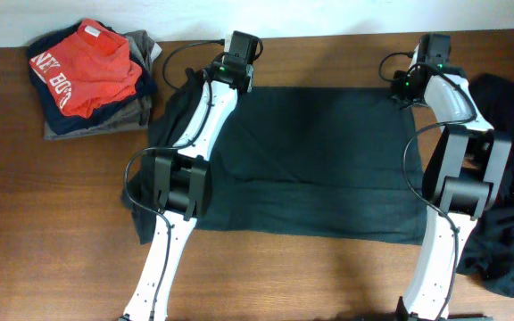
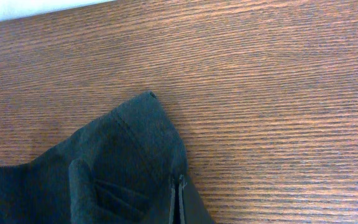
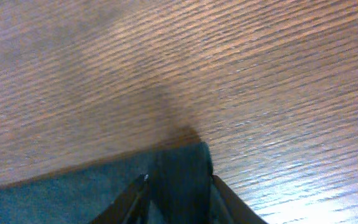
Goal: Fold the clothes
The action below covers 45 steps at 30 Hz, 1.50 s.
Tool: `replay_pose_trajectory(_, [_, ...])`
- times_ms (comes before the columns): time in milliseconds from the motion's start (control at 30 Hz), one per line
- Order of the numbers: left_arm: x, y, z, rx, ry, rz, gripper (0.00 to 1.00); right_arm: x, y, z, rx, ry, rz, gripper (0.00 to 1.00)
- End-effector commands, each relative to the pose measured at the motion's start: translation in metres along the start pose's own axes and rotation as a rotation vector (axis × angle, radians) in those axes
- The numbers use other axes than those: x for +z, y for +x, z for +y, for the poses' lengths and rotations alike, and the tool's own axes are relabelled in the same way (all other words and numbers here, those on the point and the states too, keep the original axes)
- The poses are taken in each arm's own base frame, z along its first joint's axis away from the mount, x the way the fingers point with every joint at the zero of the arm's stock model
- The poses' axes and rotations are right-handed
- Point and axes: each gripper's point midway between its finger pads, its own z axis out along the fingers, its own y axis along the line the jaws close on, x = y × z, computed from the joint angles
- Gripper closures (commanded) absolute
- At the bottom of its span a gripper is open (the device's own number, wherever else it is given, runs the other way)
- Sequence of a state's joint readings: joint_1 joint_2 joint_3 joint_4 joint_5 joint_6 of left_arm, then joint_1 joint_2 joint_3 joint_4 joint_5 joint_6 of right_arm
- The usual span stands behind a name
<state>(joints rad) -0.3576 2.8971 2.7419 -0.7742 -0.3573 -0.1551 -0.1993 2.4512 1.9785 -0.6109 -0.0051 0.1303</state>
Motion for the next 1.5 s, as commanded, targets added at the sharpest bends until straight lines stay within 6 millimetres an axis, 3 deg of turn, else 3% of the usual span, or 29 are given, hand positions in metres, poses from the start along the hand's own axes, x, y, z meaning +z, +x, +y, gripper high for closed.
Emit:
replay_pose_trajectory(0, [0.013, 0.019, -0.001, -0.002, -0.007, 0.045, 0.99, 0.015, 0.014, -0.018, 0.006, 0.087, 0.043, 0.71])
replay_pose_trajectory(233, [0.011, 0.016, 0.000, -0.004, -0.006, 0.039, 0.99, 0.010, 0.018, -0.019, 0.006, 0.092, 0.064, 0.96])
replay_pose_trajectory(533, [0.003, 0.008, 0.002, -0.008, -0.005, 0.029, 0.99, -0.005, 0.013, -0.015, 0.007, 0.076, 0.065, 0.96])
replay_pose_trajectory(800, [-0.032, -0.021, 0.013, -0.023, -0.009, -0.011, 0.99, -0.033, -0.003, -0.013, 0.011, 0.071, 0.044, 0.96])
replay_pose_trajectory(1133, [-0.085, -0.057, 0.037, -0.050, -0.016, -0.056, 0.99, -0.082, -0.021, -0.010, 0.048, 0.065, -0.003, 0.96])
replay_pose_trajectory(1467, [-0.135, -0.041, 0.087, -0.042, -0.208, 0.053, 0.99, -0.101, -0.005, -0.014, 0.145, 0.087, 0.063, 0.96])
